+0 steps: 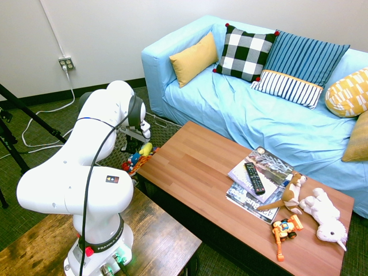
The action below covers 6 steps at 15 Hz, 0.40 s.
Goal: Put the gamepad in the basket
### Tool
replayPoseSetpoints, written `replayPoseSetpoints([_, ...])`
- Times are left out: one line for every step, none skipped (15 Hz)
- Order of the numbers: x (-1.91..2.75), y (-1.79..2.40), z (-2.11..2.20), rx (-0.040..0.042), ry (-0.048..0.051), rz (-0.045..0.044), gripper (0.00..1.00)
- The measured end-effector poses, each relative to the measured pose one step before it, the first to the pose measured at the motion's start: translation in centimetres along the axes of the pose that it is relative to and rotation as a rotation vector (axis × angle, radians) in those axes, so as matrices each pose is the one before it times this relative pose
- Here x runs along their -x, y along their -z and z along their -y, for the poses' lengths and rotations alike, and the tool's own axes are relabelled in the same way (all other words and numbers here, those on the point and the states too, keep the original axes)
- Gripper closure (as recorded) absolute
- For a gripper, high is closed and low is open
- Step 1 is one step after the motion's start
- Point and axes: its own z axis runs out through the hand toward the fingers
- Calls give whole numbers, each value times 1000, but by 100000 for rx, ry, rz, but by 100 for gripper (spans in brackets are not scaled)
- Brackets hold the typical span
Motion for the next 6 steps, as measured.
replayPoseSetpoints([-176,25,170,250,-71,7,0])
replayPoseSetpoints([-210,48,137,-101,-123,-165,0])
replayPoseSetpoints([-130,67,101,-167,-92,-93,0])
replayPoseSetpoints([-86,80,46,-171,-110,-59,0])
replayPoseSetpoints([-65,63,32,-112,-51,-105,0])
replayPoseSetpoints([-67,78,44,-155,-36,-118,0])
